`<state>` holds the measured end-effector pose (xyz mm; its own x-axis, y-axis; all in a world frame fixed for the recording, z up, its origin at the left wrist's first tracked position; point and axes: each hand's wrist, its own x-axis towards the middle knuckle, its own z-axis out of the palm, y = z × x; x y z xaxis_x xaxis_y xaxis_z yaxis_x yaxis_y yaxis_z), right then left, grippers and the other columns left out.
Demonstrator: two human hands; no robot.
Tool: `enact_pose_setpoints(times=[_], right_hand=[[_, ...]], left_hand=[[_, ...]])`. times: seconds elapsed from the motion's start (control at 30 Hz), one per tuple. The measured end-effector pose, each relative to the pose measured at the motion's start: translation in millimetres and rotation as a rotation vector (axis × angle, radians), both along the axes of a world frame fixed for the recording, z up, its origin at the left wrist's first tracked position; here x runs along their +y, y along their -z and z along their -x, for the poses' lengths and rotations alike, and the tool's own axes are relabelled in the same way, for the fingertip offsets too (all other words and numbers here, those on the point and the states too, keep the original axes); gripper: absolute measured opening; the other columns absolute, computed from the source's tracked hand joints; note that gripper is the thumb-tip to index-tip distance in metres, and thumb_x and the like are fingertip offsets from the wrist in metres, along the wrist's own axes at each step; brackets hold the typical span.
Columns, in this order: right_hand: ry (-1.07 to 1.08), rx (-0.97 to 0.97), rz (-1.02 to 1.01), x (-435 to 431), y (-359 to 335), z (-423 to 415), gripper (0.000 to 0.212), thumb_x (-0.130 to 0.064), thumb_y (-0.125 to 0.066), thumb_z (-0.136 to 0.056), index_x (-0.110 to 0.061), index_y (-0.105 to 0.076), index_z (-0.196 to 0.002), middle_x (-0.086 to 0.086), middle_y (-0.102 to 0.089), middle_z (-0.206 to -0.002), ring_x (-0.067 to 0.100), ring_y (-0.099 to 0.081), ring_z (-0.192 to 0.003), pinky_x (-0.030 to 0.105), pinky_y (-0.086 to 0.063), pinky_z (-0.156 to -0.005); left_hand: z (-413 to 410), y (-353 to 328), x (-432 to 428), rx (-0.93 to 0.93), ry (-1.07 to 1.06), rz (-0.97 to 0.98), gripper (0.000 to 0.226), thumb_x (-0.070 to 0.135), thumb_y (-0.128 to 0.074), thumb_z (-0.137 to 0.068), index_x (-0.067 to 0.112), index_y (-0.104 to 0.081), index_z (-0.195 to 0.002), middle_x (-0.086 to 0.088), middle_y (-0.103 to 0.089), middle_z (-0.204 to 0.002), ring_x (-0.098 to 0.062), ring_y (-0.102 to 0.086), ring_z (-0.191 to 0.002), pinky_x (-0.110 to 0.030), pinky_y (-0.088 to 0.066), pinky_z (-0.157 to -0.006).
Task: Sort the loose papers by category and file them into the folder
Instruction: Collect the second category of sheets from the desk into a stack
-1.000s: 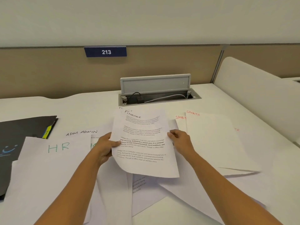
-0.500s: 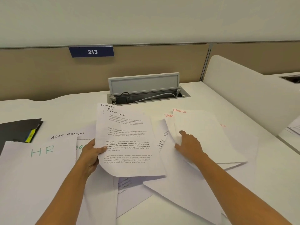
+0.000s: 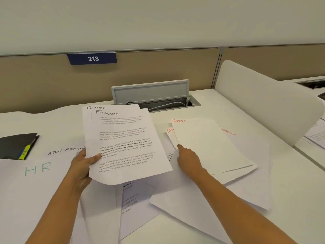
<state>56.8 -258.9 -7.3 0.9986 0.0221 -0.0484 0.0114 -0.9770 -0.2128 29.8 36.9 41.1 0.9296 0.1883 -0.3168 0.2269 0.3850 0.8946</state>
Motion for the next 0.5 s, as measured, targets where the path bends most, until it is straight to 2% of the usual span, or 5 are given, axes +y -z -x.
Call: enact_pose_setpoints(times=[0.07, 0.13, 0.27, 0.4, 0.5], right_hand=[[0.027, 0.013, 0.079, 1, 5, -2, 0.05, -0.029, -0.039, -0.097, -0.009, -0.027, -0.141, 0.013, -0.036, -0.145, 0.027, -0.031, -0.136, 0.04, -0.026, -0.107], [0.072, 0.031, 0.131, -1, 7, -3, 0.058, -0.037, -0.037, -0.097, -0.009, -0.02, -0.145, 0.013, -0.024, -0.153, 0.029, -0.019, -0.142, 0.046, -0.019, -0.112], [0.119, 0.015, 0.069, -8, 9, -2, 0.05, -0.016, -0.032, -0.098, -0.005, -0.019, -0.144, 0.017, -0.031, -0.147, 0.028, -0.034, -0.134, 0.038, -0.038, -0.099], [0.099, -0.044, 0.11, -17, 5, -2, 0.052, 0.0, -0.034, -0.093, -0.003, -0.022, -0.143, 0.011, -0.049, -0.13, 0.024, -0.052, -0.115, 0.03, -0.044, -0.085], [0.107, -0.063, 0.098, -30, -7, -5, 0.052, 0.001, -0.033, -0.094, -0.003, -0.021, -0.143, 0.014, -0.055, -0.123, 0.027, -0.056, -0.11, 0.03, -0.042, -0.088]], left_hand=[[1, -1, 3, -0.006, -0.008, 0.003, 0.045, -0.011, -0.046, -0.088, 0.005, -0.047, -0.131, -0.017, -0.055, -0.125, -0.024, -0.06, -0.087, -0.029, -0.058, -0.052], [2, 0, 4, -0.005, -0.015, 0.0, 0.045, -0.011, -0.046, -0.088, 0.006, -0.047, -0.13, -0.016, -0.054, -0.126, -0.025, -0.06, -0.088, -0.029, -0.058, -0.052], [3, 6, 3, -0.004, -0.03, -0.015, 0.042, -0.013, -0.048, -0.087, 0.005, -0.051, -0.125, -0.015, -0.047, -0.136, -0.033, -0.058, -0.105, -0.031, -0.058, -0.054], [6, 8, -6, 0.014, -0.006, -0.012, 0.044, -0.012, -0.045, -0.088, 0.004, -0.048, -0.129, -0.014, -0.055, -0.12, -0.024, -0.06, -0.084, -0.027, -0.057, -0.05], [5, 12, -9, 0.027, 0.018, -0.019, 0.045, -0.011, -0.046, -0.088, 0.004, -0.047, -0.13, -0.018, -0.056, -0.122, -0.024, -0.063, -0.081, -0.028, -0.057, -0.05]])
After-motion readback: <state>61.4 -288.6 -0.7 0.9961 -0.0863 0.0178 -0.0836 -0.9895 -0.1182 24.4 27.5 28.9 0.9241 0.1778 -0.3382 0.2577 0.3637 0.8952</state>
